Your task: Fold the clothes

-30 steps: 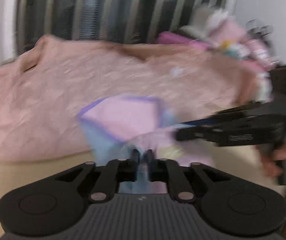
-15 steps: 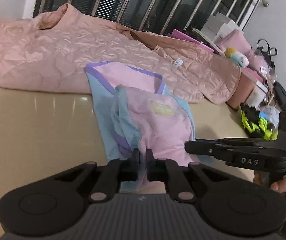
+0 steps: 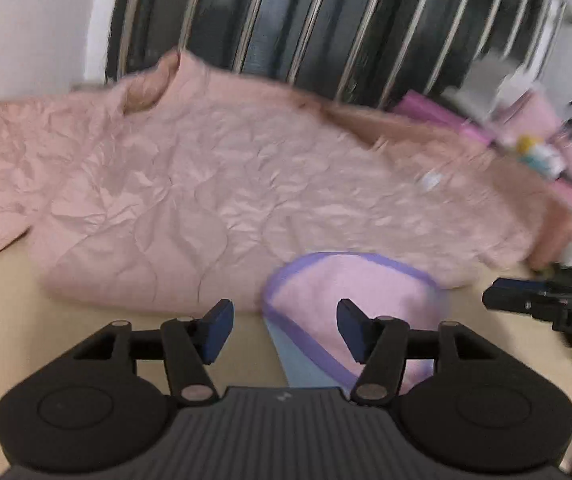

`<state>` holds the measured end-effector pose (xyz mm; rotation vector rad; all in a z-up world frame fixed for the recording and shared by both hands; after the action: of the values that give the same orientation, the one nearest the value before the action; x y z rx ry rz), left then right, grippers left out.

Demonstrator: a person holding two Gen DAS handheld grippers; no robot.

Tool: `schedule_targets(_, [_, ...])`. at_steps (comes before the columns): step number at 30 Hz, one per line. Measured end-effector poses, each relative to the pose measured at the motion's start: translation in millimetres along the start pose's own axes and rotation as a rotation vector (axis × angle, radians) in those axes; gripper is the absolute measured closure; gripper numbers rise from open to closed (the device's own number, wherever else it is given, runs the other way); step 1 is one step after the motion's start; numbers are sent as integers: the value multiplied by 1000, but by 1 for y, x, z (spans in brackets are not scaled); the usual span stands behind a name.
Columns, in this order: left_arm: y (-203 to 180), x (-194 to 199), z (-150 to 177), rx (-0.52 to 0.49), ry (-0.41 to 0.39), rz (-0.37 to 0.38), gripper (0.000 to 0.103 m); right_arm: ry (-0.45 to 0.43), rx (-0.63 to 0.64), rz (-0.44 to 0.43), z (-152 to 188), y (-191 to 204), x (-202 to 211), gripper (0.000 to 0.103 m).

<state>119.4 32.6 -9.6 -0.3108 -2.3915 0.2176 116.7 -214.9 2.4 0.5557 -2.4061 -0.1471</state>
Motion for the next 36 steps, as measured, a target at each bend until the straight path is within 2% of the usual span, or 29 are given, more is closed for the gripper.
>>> schedule_targets(1, [2,-9,-2,6,7,-17,46,28,3,20,-5,-5,-17,48])
schedule_targets(3, [5,-28,-5,19,21,-50,47,74,6,66,-11,-13,-44,57])
schedule_targets(4, [6,-36,-6,25,27,-62,59,92,22,94,-11,-16,-53,63])
schedule_targets(5, [5,-39,-4,27,36,-52,72,111,15,93,-8,-19,-60,77])
schedule_targets(6, [3,-41,-1,20,49,-31,100,131,1,86,-5,-21,-65,83])
schedule_targets(7, [3,-41,1,17,56,-20,101,124,-11,72,-3,-23,-65,88])
schedule_targets(8, [3,-37,2,20,44,-11,101,129,-29,46,-2,-24,-64,102])
schedule_targets(10, [3,-27,4,24,16,7,102,123,-58,-13,1,-23,-58,101])
schedule_targets(14, [-9,48,14,-19,-140,82,102,24,-59,-135,0,-10,-13,102])
schedule_targets(16, [-15,86,35,-30,-201,101,102,-62,9,-203,10,5,30,102])
schedule_targets(19, [-25,117,90,-72,-196,63,98,-91,115,-313,53,31,81,101])
schedule_targets(20, [-24,119,103,-58,-192,40,95,-62,143,-302,72,35,88,100])
schedule_targets(21, [-20,121,116,-22,-183,20,85,-29,153,-292,88,37,91,98])
schedule_targets(22, [-16,123,125,24,-177,16,82,4,160,-284,102,37,94,95])
schedule_targets(23, [-14,127,130,60,-191,37,81,24,157,-280,110,36,97,86])
schedule_targets(24, [-14,131,130,75,-210,65,73,40,151,-276,116,34,100,81])
schedule_targets(25, [-15,135,129,85,-225,87,65,18,140,-273,115,31,107,70])
schedule_targets(26, [-16,137,124,75,-235,82,63,-24,116,-278,106,30,113,59])
schedule_targets(27, [-20,138,117,58,-252,77,59,-68,90,-285,97,28,118,55])
schedule_targets(29, [-31,129,105,20,-264,91,56,-114,46,-280,80,31,112,55])
schedule_targets(31, [-45,112,105,-15,-210,85,56,-135,32,-276,68,41,99,55])
schedule_targets(34, [-63,88,116,-65,-118,65,58,-91,83,-264,76,64,71,57])
schedule_targets(36, [-70,85,129,-100,-99,59,58,-43,146,-203,92,71,57,60])
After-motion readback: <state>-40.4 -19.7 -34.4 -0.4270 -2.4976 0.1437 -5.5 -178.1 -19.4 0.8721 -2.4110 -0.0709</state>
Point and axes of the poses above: each gripper's, at about its wrist camera, not at the fingertips, and x roughly against the way its jaws point, y to its left, z to its underside, the point moved 8 cm from there along -x, roughly the way its jaws point
